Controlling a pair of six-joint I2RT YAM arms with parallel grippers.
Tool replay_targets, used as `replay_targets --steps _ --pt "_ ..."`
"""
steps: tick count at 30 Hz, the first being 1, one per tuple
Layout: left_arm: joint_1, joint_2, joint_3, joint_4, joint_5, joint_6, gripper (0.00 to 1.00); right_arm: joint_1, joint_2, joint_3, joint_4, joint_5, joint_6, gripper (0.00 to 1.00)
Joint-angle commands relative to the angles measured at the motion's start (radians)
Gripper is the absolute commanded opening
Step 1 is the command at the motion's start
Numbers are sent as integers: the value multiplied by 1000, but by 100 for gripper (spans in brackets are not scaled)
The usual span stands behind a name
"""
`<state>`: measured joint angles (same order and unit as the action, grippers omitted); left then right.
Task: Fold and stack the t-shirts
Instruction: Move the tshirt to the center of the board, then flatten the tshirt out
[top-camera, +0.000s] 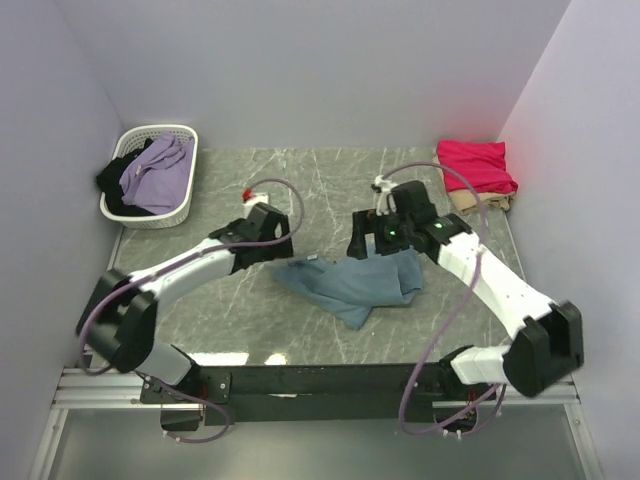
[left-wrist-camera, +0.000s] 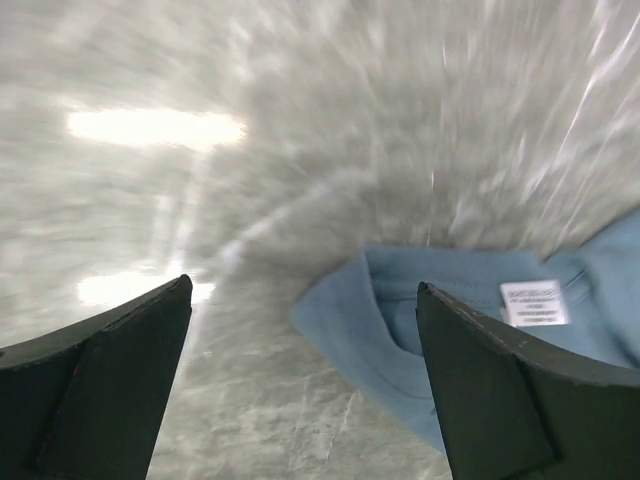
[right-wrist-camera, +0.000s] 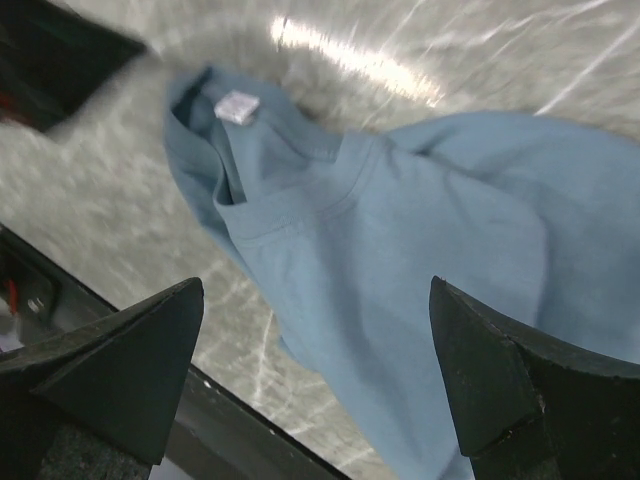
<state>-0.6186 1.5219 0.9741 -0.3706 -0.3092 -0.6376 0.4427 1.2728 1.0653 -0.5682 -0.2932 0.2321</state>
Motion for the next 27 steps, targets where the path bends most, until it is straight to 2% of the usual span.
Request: replay_targets --steps 1,11,15,19,27 --pt "39 -156 -72 15 -105 -94 99 71 129 84 -44 6 -74 100" --pt "88 -390 -213 16 -169 -183 99 284 394 265 -58 196 -198 100" --pt "118 -408 -216 -1 -172 -181 100 350 480 375 -76 245 -255 100" --pt "131 -442 -229 -19 -205 -200 99 381 559 427 -64 233 -301 100" --pt "155 -615 -273 -34 -272 -237 99 412 688 536 -59 184 -387 100"
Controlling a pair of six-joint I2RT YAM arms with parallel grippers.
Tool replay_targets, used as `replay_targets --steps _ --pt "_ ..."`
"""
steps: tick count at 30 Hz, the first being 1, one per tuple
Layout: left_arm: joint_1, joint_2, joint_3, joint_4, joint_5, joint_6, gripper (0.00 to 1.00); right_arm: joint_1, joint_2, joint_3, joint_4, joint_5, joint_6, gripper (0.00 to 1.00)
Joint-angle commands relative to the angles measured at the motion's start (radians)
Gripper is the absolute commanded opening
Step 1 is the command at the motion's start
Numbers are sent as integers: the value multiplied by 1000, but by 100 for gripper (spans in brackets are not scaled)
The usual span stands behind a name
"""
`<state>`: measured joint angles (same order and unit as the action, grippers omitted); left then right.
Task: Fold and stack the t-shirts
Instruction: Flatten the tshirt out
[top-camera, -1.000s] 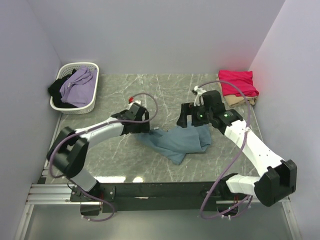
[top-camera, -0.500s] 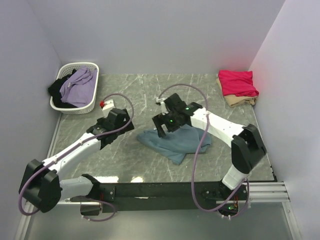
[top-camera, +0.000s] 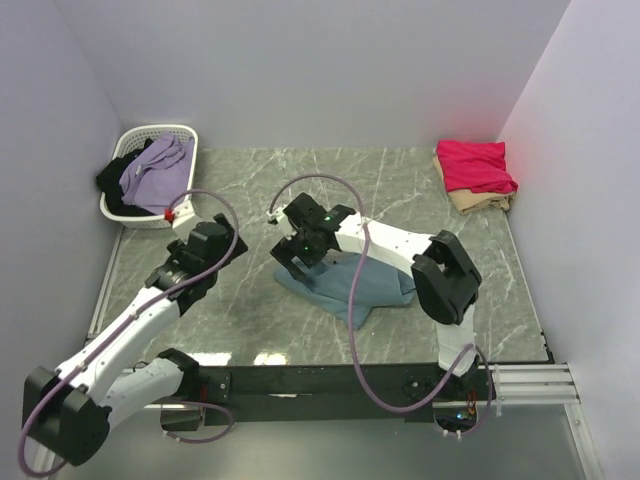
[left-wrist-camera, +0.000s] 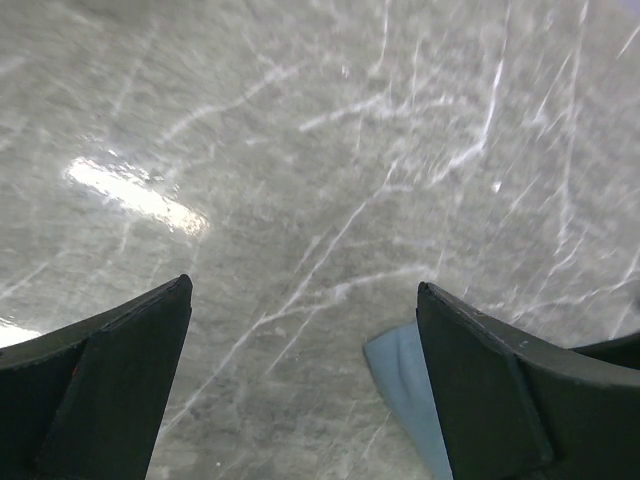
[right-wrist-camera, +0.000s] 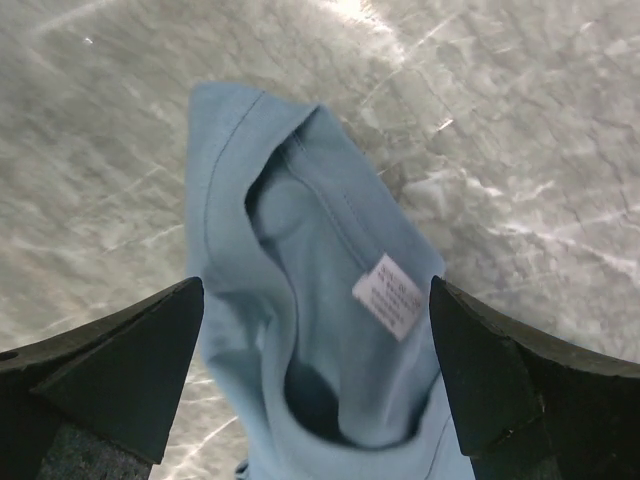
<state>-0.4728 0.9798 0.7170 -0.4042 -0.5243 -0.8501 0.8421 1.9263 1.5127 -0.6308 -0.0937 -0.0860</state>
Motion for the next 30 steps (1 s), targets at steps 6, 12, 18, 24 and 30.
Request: replay_targets --steps 6,12,18,24,30 --pt "17 -101 -24 -13 -59 -10 100 21 112 190 -24 -81 -107 100" --pt "23 -102 -30 -5 -45 -6 99 46 206 303 -121 -110 -133 100" --pt "39 -101 -34 -5 -37 6 99 54 240 282 -155 -92 -130 100" --pt "53 -99 -36 7 -22 13 99 54 214 207 -124 -67 -126 90" --pt "65 -104 -34 2 -19 19 99 52 229 233 -127 -35 -110 7"
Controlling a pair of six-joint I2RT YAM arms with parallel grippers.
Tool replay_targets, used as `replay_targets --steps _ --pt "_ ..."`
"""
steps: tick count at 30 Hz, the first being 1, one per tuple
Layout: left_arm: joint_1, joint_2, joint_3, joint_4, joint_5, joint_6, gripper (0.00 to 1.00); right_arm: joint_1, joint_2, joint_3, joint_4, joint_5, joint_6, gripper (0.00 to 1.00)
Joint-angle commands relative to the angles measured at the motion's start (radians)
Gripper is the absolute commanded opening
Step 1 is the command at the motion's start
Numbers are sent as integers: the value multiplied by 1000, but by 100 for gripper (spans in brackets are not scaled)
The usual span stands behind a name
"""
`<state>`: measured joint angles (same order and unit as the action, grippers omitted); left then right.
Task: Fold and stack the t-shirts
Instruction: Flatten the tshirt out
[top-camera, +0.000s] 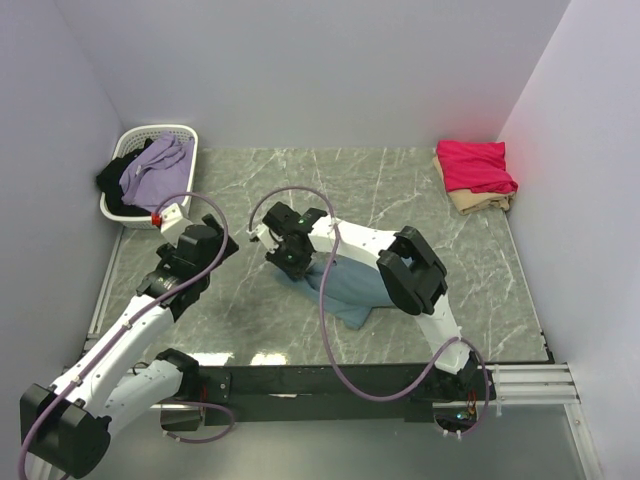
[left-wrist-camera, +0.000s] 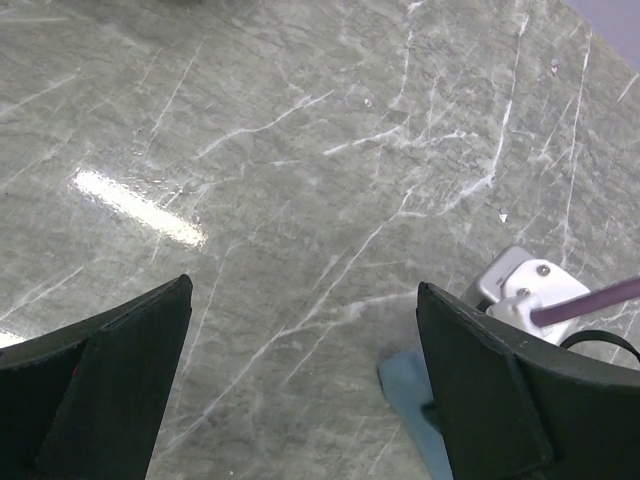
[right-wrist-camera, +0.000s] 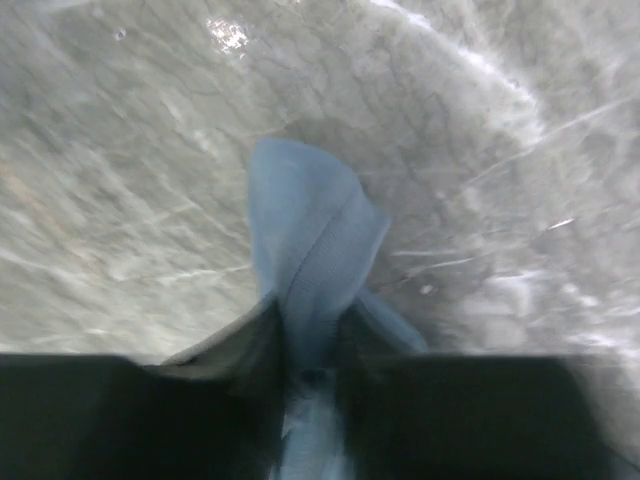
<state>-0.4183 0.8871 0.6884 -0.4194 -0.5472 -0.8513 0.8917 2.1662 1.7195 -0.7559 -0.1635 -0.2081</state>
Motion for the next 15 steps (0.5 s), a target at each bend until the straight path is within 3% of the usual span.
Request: replay_targets --steps 1,15 --pt "13 -14 -4 21 7 23 99 1 -28 28 7 51 22 0" --pt "23 -11 11 44 18 18 100 7 -423 262 98 479 136 0"
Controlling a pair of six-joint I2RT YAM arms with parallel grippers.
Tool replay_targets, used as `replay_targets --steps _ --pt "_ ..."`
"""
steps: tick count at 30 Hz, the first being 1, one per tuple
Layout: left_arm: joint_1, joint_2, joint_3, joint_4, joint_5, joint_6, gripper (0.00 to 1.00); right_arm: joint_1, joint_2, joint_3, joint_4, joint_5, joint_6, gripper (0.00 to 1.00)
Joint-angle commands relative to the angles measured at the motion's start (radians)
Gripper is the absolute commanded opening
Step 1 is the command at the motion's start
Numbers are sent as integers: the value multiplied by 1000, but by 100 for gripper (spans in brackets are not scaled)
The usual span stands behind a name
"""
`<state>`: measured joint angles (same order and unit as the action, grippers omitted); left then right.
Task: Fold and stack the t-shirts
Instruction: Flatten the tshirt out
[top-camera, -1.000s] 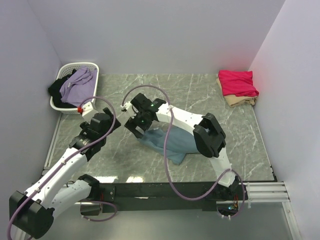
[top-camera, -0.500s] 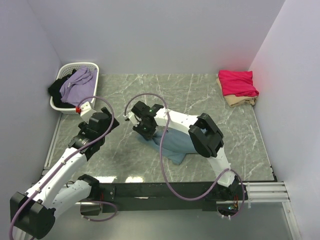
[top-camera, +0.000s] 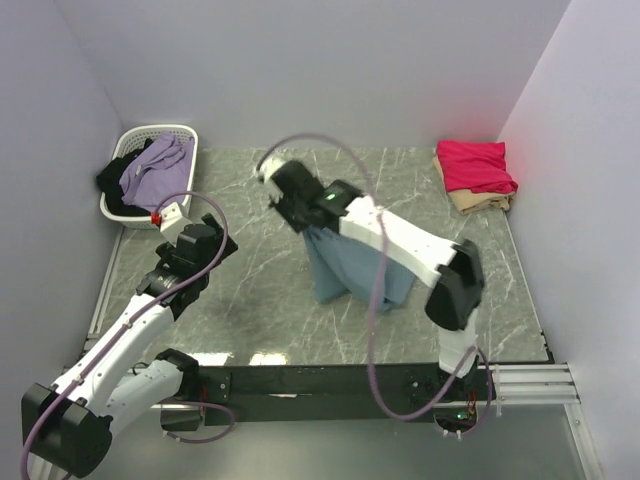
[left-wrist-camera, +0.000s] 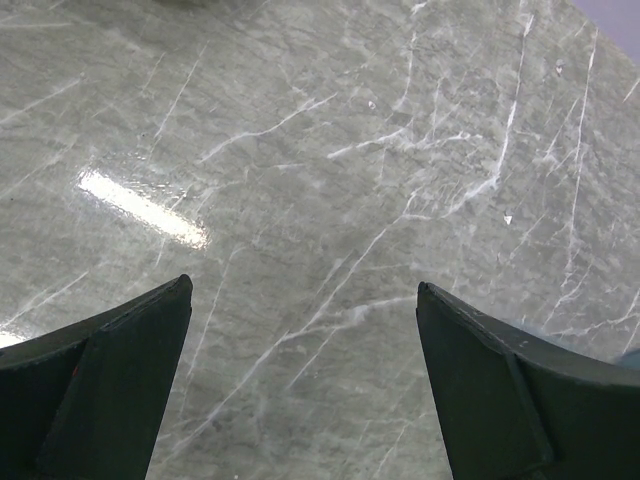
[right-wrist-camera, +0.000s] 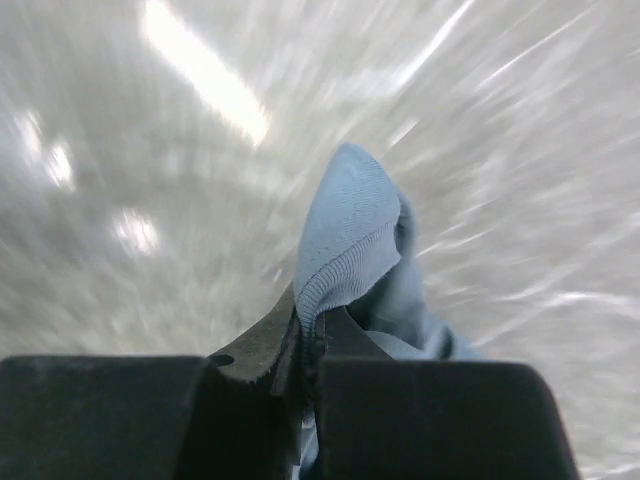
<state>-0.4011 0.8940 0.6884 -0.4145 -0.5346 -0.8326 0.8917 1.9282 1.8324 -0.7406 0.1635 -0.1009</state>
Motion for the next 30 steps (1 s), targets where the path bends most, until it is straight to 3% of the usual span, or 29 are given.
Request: replay_targets --steps 1,12,17,22,25,28,30 --pt "5 -20 13 40 5 1 99 7 -213 201 81 198 26 0" --pt "8 -23 45 39 -16 -11 100 118 -334 531 208 434 -155 0" --pt "8 -35 83 17 -38 -3 99 112 -443 283 239 629 -146 0" --pt "8 -58 88 17 -18 10 99 37 -604 -184 193 644 99 0" --pt "8 -50 77 49 15 24 99 -11 -687 -351 178 651 212 0" --pt "8 2 69 120 99 56 99 -43 -725 -404 113 610 269 0" --pt "8 66 59 217 243 107 100 -45 -729 -415 67 633 288 0"
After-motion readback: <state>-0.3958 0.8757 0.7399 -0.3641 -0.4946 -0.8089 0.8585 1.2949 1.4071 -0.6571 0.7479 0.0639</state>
